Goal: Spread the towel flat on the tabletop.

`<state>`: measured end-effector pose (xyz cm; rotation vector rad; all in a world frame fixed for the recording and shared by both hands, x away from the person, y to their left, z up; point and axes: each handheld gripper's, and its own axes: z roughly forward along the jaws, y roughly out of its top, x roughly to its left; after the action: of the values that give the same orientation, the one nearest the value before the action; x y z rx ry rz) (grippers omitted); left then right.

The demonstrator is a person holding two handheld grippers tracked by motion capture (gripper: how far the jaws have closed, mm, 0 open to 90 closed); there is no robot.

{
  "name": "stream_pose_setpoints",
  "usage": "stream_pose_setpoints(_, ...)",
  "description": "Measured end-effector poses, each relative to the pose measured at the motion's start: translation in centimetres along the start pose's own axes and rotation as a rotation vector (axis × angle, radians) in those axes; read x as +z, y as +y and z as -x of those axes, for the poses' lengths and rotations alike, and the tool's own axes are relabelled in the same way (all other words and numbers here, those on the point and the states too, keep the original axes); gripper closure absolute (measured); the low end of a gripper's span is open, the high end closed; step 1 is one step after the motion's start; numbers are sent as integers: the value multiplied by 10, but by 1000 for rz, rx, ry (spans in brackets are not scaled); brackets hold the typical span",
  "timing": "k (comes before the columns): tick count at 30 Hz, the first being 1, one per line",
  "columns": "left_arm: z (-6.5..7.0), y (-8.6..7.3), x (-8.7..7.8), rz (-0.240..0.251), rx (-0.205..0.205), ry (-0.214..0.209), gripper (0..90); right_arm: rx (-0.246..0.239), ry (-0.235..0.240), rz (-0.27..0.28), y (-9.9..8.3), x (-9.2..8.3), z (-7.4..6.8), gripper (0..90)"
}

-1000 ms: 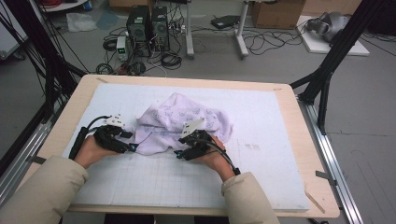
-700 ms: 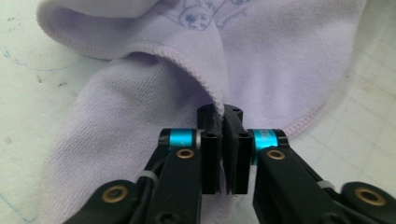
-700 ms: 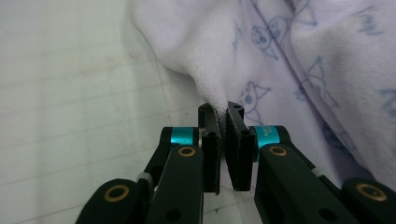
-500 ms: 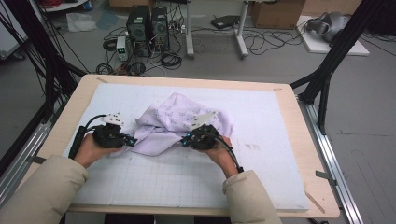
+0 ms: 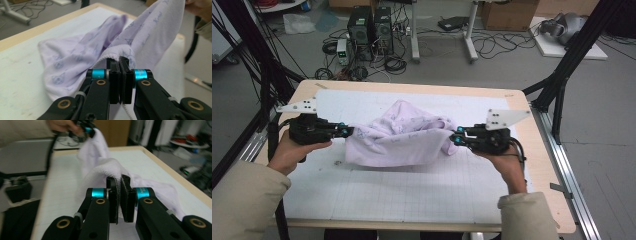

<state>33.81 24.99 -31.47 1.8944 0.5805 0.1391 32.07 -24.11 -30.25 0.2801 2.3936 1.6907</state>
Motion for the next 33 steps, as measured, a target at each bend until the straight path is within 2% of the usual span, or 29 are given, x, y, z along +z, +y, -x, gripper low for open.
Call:
stream_pose_setpoints(2,15,-2,-3,-3,8,-47,877,-38,93,0,1,-14,-12,863)
stream_pose_setpoints(3,21,-5,-4,-15,20,-72,877,-64,156,-14,0,-19,-18,862)
stream_pose_setpoints(5,32,-13,-4,-47,34,-132,876,-128,303,-81,-6,-24,-34,841)
stream_pose_setpoints(6,32,-13,-4,-47,34,-132,873,-144,322,-105,-9,-25,-38,763)
stream_pose_setpoints(7,36,-18,-2,-75,30,-170,859,-142,325,-117,-13,-25,-41,662)
stream_pose_setpoints(8,40,-28,2,-134,60,-173,778,-125,311,-124,-17,-26,-42,632)
stream_pose_setpoints(9,40,-28,2,-134,60,-173,653,-99,298,-124,-20,-27,-39,581)
stream_pose_setpoints(10,38,-33,5,-163,65,-123,516,-69,276,-113,-23,-26,-36,540)
stream_pose_setpoints(11,36,-35,4,-164,57,-102,473,-48,262,-104,-25,-26,-34,532)
stream_pose_setpoints(13,33,-35,3,-155,59,-97,456,-27,226,-109,-28,-22,-29,527)
stream_pose_setpoints(15,29,-36,2,-130,53,-78,398,-5,183,-151,-31,-12,-25,498)
stream_pose_setpoints(16,26,-36,4,-147,54,-37,387,7,160,-182,-34,-6,-24,498)
stream_pose_setpoints(17,24,-38,6,-163,62,-14,378,20,147,-206,-36,-1,-22,498)
stream_pose_setpoints(18,24,-38,6,-163,62,-14,378,33,130,-240,-39,6,-21,495)
stream_pose_setpoints(19,22,-40,10,-182,50,3,378,33,130,-240,-39,6,-21,495)
stream_pose_setpoints(20,20,-45,14,-206,47,31,364,58,75,-327,-48,23,-19,487)
stream_pose_setpoints(21,18,-50,19,-235,41,55,364,66,57,-364,-52,31,-19,485)
stream_pose_setpoints(22,13,-59,26,-286,44,105,364,71,48,-391,-55,37,-18,479)
stream_pose_setpoints(23,9,-64,30,-301,27,125,365,77,41,-425,-59,44,-19,477)
stream_pose_setpoints(24,5,-70,33,-314,2,129,366,79,39,-450,-62,51,-19,471)
stream_pose_setpoints(25,5,-70,33,-314,2,129,366,79,39,-450,-62,51,-19,471)
stream_pose_setpoints(26,-1,-77,37,-327,-32,133,367,91,17,-489,-67,64,-20,455)
stream_pose_setpoints(28,-7,-87,43,-356,-71,141,366,95,9,-504,-68,69,-20,452)
stream_pose_setpoints(29,-11,-95,46,-366,-92,153,366,101,-17,-527,-71,76,-19,450)
stream_pose_setpoints(33,-14,-100,46,-359,-118,171,366,109,-38,-547,-74,84,-19,441)
